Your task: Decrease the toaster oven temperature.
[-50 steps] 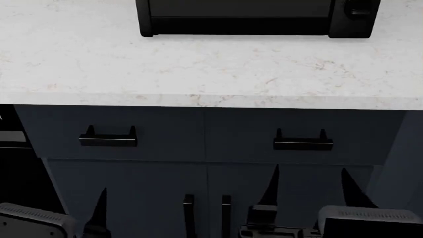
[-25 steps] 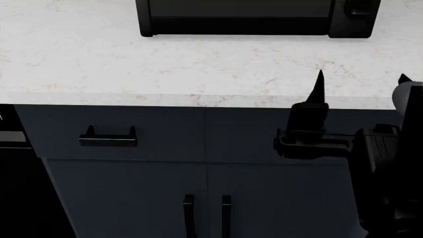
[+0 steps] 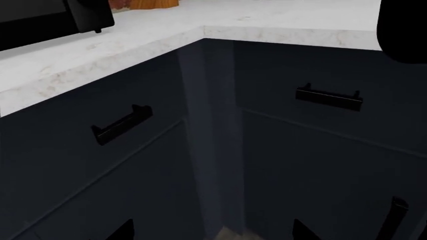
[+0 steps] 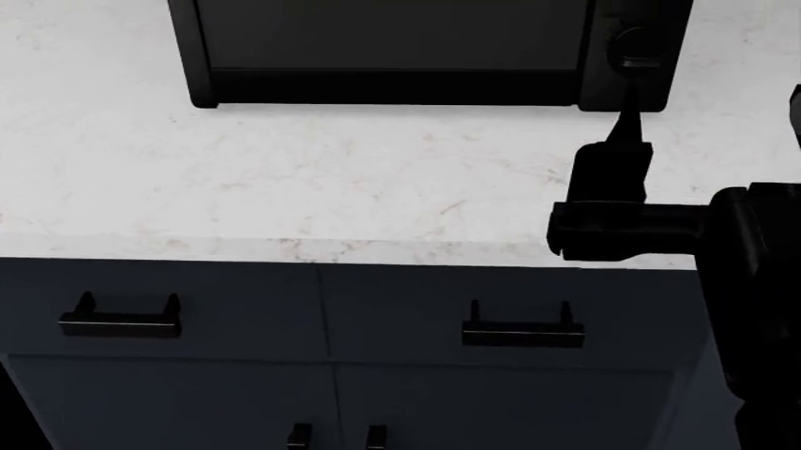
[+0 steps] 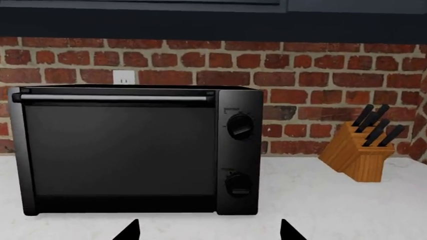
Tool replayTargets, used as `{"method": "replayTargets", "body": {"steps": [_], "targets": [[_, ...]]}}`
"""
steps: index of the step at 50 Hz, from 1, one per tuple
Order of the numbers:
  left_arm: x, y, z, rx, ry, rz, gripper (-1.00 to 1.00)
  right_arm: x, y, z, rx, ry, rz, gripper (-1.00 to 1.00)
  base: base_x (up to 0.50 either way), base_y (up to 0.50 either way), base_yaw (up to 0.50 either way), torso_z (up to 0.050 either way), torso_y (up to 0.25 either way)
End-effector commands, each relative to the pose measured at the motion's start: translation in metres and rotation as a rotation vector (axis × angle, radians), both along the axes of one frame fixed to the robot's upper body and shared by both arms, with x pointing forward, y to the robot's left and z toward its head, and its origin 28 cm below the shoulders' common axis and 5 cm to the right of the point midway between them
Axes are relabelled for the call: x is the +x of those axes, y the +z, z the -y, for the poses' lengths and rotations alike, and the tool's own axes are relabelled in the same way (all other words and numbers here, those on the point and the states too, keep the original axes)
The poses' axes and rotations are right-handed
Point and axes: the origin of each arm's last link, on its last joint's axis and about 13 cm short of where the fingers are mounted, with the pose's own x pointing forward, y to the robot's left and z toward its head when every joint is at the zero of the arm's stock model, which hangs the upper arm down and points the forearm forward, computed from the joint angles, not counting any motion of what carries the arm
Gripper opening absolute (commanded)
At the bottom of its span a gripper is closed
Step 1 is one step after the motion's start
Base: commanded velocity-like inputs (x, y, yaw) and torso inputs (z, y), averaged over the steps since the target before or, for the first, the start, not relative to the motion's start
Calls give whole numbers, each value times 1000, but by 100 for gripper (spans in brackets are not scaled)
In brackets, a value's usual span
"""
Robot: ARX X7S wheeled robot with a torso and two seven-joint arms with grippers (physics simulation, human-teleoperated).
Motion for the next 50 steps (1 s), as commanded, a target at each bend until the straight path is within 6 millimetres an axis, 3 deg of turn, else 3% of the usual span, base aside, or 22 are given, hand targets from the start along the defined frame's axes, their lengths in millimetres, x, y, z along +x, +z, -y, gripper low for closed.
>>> {"method": "replayTargets", "body": {"steps": [1, 32, 39, 50], "targets": [[0, -1, 0, -3, -14, 4, 100, 1, -2, 1, 16, 31, -4, 100, 477, -191, 0, 0, 0], [0, -2, 0, -8, -6, -3, 100, 1, -6, 0, 36, 60, -16, 100, 464, -75, 0, 0, 0], [0, -1, 0, -6, -10, -2, 100, 0, -6, 0, 35, 65, -18, 100, 121, -363, 0, 0, 0], [0, -1, 1, -2, -13, -2, 100, 0, -10, 0, 32, 91, -22, 100, 6, -9, 0, 0, 0]]}}
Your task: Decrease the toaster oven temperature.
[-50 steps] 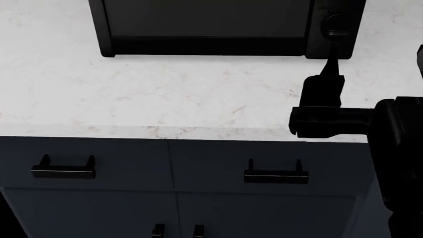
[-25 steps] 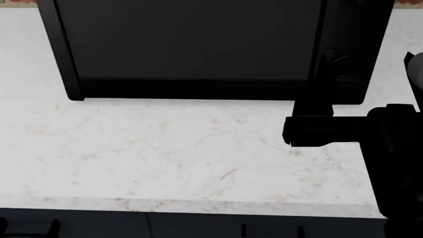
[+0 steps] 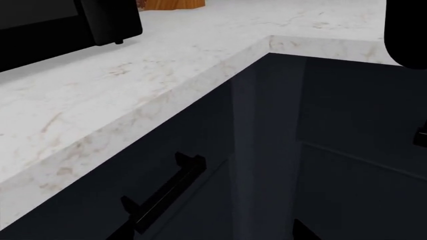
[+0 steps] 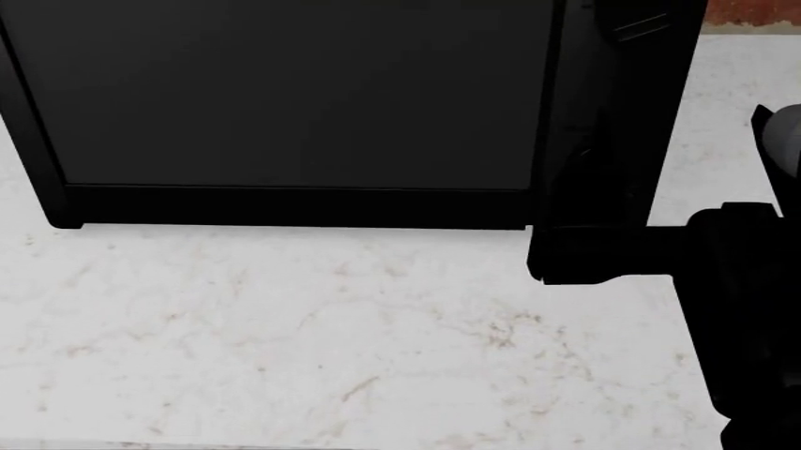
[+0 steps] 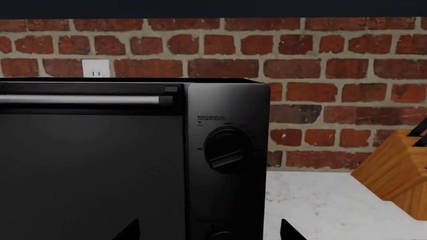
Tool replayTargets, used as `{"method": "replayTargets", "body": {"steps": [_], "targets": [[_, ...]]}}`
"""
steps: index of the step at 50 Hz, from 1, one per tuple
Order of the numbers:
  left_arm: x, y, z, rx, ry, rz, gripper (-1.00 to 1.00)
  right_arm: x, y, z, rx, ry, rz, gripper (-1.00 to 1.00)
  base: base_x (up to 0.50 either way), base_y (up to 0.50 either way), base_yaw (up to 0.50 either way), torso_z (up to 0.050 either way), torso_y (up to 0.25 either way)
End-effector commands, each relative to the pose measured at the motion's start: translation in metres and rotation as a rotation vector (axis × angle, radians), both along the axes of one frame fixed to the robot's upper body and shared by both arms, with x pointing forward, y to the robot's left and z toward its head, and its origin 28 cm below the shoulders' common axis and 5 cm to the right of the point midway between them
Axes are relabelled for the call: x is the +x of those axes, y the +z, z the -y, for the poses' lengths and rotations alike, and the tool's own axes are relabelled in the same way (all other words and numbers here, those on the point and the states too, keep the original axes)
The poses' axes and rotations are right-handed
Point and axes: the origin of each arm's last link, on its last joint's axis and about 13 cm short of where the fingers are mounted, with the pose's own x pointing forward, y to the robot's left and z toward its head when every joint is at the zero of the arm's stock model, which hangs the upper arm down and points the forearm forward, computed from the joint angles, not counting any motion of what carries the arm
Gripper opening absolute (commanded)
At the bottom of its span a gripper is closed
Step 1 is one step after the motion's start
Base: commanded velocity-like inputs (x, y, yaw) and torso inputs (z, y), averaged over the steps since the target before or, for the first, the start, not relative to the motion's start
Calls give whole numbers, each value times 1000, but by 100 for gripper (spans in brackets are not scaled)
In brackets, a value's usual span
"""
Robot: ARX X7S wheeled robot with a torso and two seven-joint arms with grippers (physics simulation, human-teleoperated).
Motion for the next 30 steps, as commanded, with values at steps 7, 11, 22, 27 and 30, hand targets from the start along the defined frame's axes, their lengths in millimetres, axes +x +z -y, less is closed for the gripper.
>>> {"method": "replayTargets", "body": {"steps": [7, 11, 22, 27, 30], "targets": [[2, 0, 1, -1, -4, 4, 100, 2, -3, 0, 23, 24, 1, 100, 264, 0, 0, 0, 0], [2, 0, 0, -1, -2, 5, 100, 2, -4, 0, 28, 23, -2, 100, 279, 0, 0, 0, 0], [2, -1, 0, -2, -1, 1, 100, 2, -6, 0, 38, 23, -9, 100, 252, 0, 0, 0, 1], [2, -2, 0, -1, 0, -1, 100, -2, -4, -3, 44, -5, -13, 100, 0, 0, 0, 0, 0], [1, -2, 0, -3, -2, -1, 100, -5, -2, -3, 102, -16, -40, 100, 0, 0, 0, 0, 0]]}}
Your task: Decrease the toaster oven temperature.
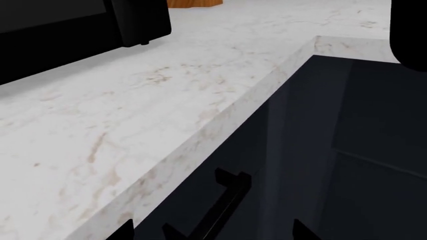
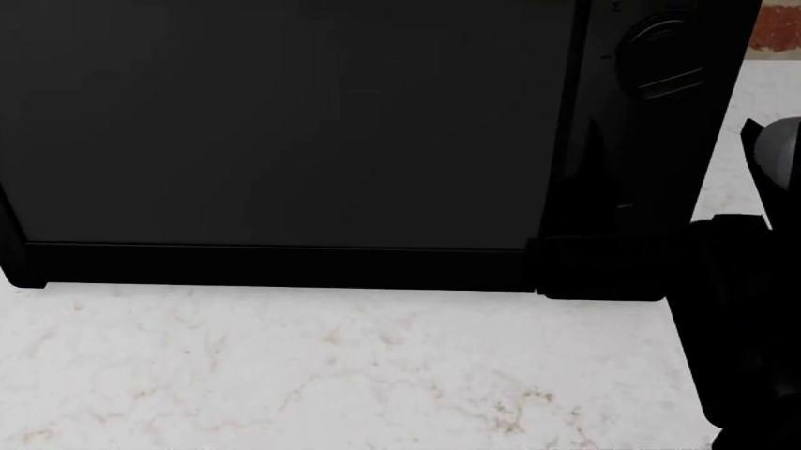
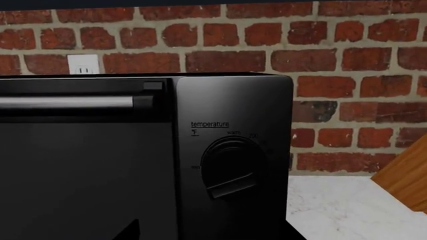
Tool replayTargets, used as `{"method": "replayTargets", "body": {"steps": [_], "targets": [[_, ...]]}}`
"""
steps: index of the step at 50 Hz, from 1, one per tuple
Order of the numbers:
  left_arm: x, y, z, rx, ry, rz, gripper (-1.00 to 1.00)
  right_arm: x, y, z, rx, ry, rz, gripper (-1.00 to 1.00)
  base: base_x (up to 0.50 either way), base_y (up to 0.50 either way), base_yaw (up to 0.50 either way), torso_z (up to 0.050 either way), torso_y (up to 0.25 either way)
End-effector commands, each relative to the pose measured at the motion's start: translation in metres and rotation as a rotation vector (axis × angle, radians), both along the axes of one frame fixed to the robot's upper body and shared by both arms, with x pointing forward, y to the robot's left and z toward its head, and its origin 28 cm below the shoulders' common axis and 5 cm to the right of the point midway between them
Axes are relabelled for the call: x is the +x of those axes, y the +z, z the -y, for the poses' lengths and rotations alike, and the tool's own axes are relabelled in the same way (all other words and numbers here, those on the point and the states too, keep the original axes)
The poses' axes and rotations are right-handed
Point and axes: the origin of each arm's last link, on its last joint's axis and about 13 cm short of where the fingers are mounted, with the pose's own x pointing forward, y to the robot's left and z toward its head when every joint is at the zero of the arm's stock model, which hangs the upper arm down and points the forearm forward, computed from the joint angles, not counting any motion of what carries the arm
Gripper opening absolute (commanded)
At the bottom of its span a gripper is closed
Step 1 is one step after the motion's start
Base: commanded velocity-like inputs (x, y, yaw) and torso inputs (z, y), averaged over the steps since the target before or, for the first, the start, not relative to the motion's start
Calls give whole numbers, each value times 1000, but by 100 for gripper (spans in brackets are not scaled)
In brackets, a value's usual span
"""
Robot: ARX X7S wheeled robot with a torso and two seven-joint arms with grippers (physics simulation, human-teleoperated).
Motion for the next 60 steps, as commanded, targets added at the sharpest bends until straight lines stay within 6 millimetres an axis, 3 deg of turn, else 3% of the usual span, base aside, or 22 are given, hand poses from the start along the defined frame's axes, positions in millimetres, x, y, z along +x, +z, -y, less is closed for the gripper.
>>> {"method": "replayTargets", "body": {"steps": [1, 11, 25, 42, 60], "targets": [[2, 0, 0, -5, -2, 2, 100, -5, 3, -1, 94, -31, -25, 100, 0, 0, 0, 0, 0], [2, 0, 0, -5, 0, 0, 100, -16, 23, -1, 332, 15, -3, 100, 0, 0, 0, 0, 0], [2, 2, 1, -2, -3, 3, 100, 1, 25, 2, 664, 24, -14, 100, 0, 0, 0, 0, 0], [1, 0, -1, -5, -2, 1, 100, 24, 24, -6, 846, 38, -35, 100, 0, 0, 0, 0, 0], [1, 0, 0, -9, -3, 0, 100, 40, 22, -1, 954, 23, -16, 100, 0, 0, 0, 0, 0]]}}
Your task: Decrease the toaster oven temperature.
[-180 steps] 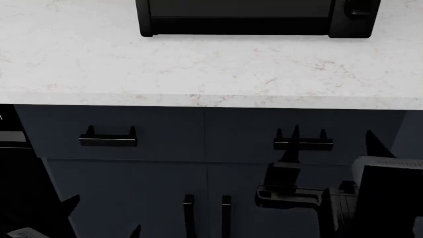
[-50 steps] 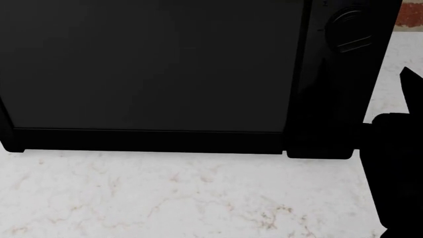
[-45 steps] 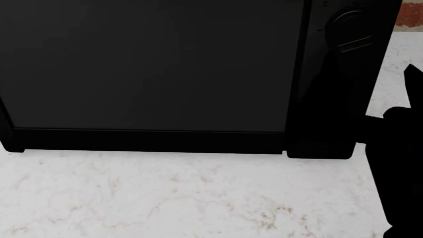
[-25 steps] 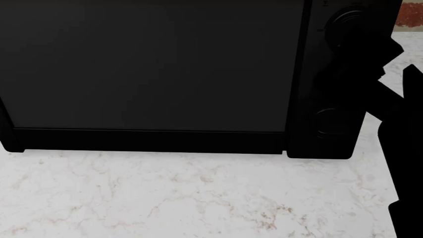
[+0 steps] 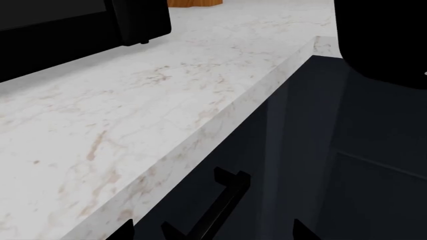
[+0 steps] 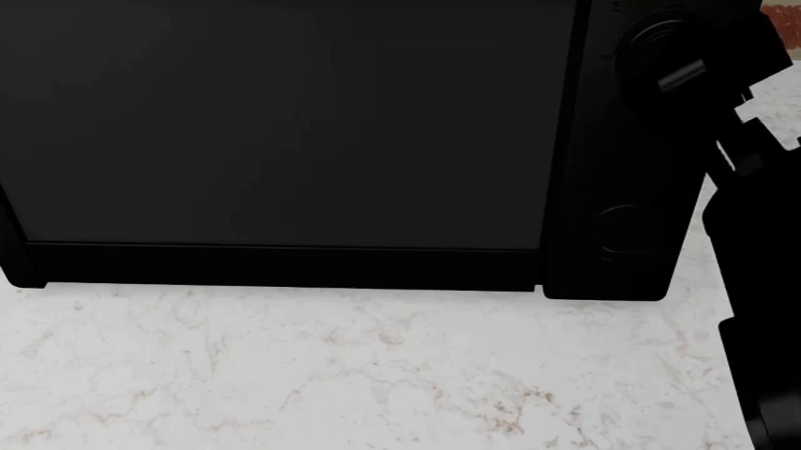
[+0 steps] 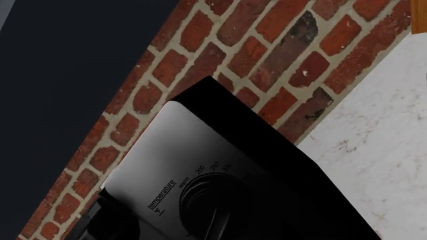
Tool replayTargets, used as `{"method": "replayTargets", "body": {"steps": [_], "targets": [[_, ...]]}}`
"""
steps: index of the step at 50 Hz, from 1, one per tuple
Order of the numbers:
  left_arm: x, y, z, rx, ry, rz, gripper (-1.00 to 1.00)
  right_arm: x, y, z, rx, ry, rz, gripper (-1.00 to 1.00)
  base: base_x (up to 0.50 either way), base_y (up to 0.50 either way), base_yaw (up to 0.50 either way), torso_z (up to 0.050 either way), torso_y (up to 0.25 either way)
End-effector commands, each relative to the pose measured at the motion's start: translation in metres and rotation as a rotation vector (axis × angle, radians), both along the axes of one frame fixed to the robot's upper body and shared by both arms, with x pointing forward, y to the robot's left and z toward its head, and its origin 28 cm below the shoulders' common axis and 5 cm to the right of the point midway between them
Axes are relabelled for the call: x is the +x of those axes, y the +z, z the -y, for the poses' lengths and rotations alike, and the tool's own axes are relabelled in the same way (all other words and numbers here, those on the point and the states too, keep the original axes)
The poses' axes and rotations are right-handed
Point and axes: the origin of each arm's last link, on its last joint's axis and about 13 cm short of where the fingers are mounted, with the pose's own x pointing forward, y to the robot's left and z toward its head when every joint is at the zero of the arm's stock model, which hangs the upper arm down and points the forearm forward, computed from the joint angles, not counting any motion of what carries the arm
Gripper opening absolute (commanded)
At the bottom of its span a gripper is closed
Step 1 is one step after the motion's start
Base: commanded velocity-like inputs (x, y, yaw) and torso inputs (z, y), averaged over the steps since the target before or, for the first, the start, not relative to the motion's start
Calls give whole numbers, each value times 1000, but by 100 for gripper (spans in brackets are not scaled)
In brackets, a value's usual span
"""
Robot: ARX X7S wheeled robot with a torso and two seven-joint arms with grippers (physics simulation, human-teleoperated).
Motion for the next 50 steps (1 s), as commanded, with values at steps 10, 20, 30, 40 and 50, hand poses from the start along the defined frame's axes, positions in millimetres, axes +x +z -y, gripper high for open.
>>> {"method": "replayTargets", "body": {"steps": [10, 20, 30, 40, 50], "targets": [[2, -1, 0, -7, -2, 4, 100, 22, -19, -2, -8, -76, -38, 100, 0, 0, 0, 0, 0], [2, -2, 0, -10, -1, 2, 100, 28, -27, -19, -104, -89, -60, 100, 0, 0, 0, 0, 0], [2, -1, -1, -14, -4, 4, 100, 32, -23, -26, -102, -45, -42, 100, 0, 0, 0, 0, 0], [2, -1, 0, -10, -8, 4, 100, 32, -19, -24, -88, -48, -27, 100, 0, 0, 0, 0, 0], [2, -1, 0, -9, -7, 6, 100, 33, -21, -22, -80, -51, -30, 100, 0, 0, 0, 0, 0]]}}
